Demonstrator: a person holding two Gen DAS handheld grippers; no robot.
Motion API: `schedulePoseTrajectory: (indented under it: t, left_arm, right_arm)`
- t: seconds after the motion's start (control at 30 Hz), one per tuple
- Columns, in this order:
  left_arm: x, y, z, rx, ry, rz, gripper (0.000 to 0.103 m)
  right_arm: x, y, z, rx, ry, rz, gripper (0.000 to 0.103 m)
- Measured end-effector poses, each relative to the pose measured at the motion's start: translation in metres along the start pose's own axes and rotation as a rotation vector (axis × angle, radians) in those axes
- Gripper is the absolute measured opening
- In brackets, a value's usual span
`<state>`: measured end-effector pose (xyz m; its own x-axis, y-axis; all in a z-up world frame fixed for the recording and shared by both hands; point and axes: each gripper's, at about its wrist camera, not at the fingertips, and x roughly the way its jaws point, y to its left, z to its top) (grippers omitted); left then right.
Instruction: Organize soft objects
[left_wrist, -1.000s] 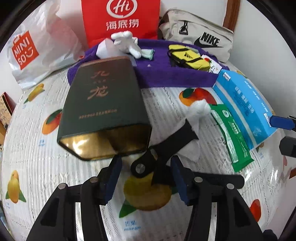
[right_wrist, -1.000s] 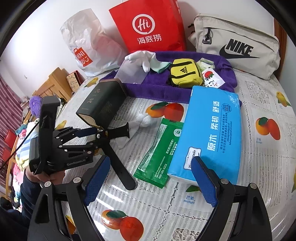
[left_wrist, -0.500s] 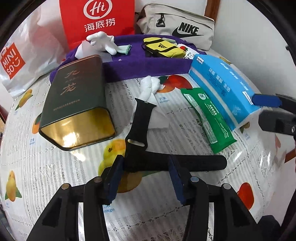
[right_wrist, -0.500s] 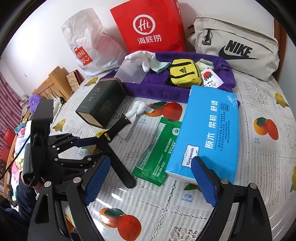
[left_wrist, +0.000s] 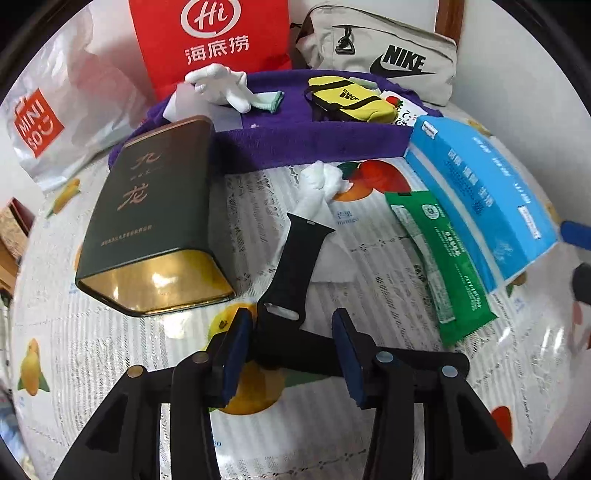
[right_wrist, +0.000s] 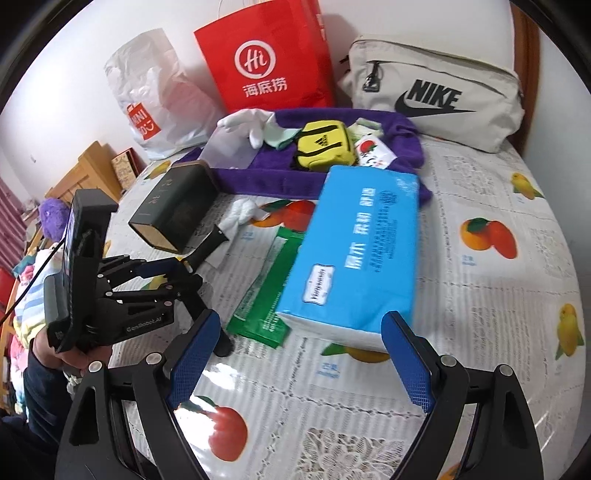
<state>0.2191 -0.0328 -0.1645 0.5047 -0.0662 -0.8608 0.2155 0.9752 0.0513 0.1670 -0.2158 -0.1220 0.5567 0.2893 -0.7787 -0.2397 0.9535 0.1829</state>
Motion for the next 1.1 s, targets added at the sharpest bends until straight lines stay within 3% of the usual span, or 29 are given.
schedulePoseTrajectory:
  t: [0.17,0.37,0.53,0.7,0.8,1.1]
  left_arm:
    - [0.001,0.0,0.002,-0.018,-0.014,0.031,0.026]
    - [-0.009,0.009,-0.006,-0.055,-0.011,-0.008,0.018]
    - [-0.006,0.009,-0.002,-0.036,0.005,-0.013,0.02]
    - [0.005,-0.001,0.005,0.001,0.015,0.014,0.032]
    - [0.005,-0.007,0.007,0.015,0.016,0.017,0.025]
    - [-0.015,0.004,-0.015,-0.032,0.039,-0.021,0.024]
  right_arm:
    - [-0.008,-0.004,-0.002,0.008,-0.015,-0.006,0.089]
    - [-0.013,-0.006,-0.007,0.013,-0.024,0.001,0.089]
    - [-0.012,-0.01,-0.007,0.022,-0.026,0.01,0.089]
    - [-0.008,-0.012,-0.008,0.027,-0.017,0.019,0.089]
    - [-0.006,-0.013,-0.009,0.032,-0.013,0.022,0.089]
    - [-0.004,-0.011,-0.011,0.027,-0.009,0.046,0.089]
